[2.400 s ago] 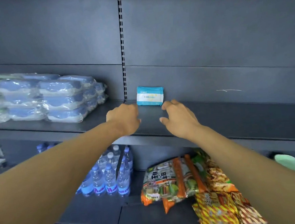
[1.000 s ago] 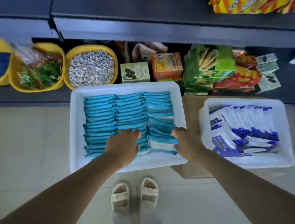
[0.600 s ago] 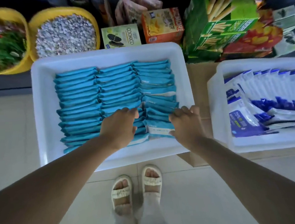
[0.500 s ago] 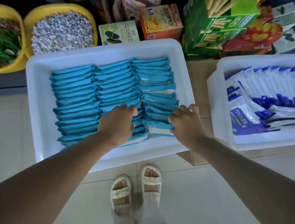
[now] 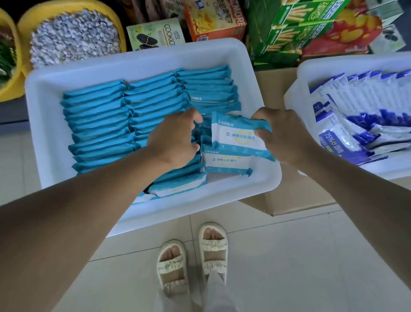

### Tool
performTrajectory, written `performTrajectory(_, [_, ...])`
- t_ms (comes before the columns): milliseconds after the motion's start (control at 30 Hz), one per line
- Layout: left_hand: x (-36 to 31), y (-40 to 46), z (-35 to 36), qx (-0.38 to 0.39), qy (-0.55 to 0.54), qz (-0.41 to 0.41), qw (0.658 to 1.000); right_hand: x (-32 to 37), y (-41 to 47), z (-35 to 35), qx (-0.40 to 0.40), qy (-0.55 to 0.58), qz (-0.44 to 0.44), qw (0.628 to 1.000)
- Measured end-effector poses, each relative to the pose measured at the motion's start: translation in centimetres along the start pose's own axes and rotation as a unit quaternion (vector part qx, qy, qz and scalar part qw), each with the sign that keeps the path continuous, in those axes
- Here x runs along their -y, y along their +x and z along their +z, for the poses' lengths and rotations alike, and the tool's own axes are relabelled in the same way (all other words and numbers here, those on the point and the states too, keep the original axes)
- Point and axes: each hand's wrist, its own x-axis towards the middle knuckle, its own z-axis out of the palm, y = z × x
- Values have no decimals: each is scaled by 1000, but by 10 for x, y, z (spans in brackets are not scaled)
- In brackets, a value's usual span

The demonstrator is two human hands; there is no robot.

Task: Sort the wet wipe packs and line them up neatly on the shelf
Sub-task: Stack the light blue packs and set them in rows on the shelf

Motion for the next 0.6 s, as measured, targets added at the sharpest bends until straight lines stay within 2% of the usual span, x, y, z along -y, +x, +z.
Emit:
performTrajectory(167, [6, 5, 18, 11, 21, -6, 1000, 1, -18, 8, 41, -35, -47, 997])
performTrajectory(300, [12, 10, 20, 7, -2, -21, 1000, 9, -29, 37, 24, -171, -88, 981])
performTrajectory(400, [11, 11, 22, 14, -12, -12, 1000, 13, -32, 51, 0, -251, -81, 965])
performTrajectory(500, [10, 15, 24, 18, -25, -7, 1000, 16, -36, 56, -16, -259, -84, 962])
performTrajectory(600, [10, 22, 26, 23, -23, -4, 999, 20, -38, 60, 22, -233, -80, 969])
